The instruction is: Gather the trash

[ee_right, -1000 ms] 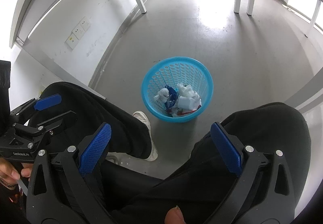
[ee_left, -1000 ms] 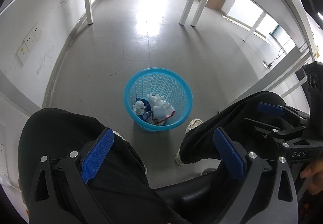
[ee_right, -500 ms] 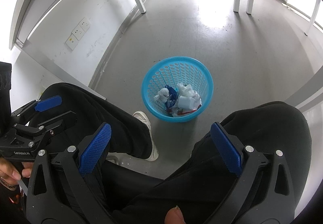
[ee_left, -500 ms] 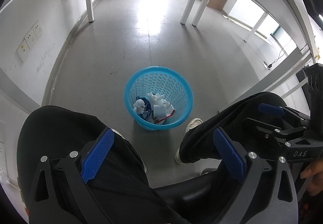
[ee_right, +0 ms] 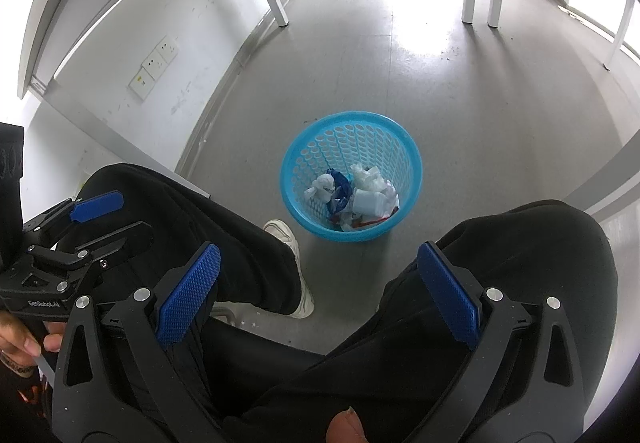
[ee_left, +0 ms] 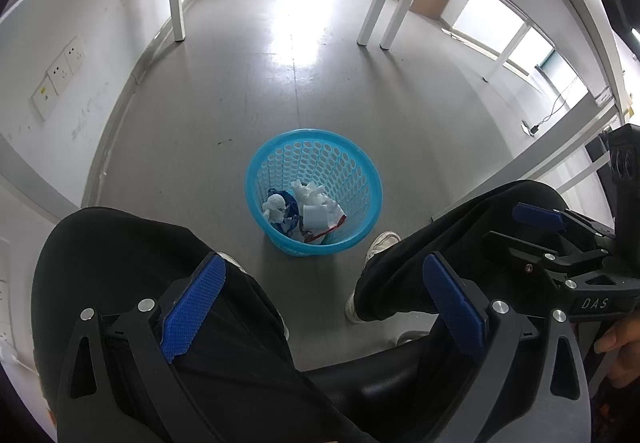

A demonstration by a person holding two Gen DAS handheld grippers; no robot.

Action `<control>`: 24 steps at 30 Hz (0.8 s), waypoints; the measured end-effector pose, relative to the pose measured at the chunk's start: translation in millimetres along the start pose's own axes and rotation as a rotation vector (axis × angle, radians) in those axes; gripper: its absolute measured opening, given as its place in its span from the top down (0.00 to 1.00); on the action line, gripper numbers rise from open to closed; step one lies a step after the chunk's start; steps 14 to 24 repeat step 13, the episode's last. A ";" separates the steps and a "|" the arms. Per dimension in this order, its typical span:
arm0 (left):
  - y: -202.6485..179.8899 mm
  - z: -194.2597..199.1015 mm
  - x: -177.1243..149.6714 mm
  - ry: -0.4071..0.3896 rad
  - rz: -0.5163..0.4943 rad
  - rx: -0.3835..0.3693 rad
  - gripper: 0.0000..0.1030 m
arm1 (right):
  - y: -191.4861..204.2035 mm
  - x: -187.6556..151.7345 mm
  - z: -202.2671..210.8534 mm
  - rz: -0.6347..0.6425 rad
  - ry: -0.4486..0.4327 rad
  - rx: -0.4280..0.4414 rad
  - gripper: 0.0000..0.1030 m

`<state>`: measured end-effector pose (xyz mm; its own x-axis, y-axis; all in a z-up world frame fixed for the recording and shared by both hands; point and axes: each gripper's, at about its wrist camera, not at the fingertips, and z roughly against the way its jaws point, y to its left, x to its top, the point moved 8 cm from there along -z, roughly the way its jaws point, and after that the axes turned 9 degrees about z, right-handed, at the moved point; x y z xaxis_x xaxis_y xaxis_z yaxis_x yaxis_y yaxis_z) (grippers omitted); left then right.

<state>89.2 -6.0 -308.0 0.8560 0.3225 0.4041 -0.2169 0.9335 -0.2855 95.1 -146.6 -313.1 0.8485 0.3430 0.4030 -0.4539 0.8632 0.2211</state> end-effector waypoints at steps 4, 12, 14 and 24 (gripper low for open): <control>-0.4 0.4 0.2 -0.001 0.002 0.000 0.06 | -0.7 0.0 -0.1 -0.001 0.001 0.000 0.08; 11.4 -3.8 0.9 0.008 0.071 0.011 0.06 | -1.1 0.1 0.5 0.000 -0.001 -0.001 0.08; 10.9 -3.9 1.2 0.006 0.072 0.012 0.06 | -1.3 0.4 0.5 0.000 -0.001 0.000 0.08; 10.9 -3.9 1.2 0.006 0.072 0.012 0.06 | -1.3 0.4 0.5 0.000 -0.001 0.000 0.08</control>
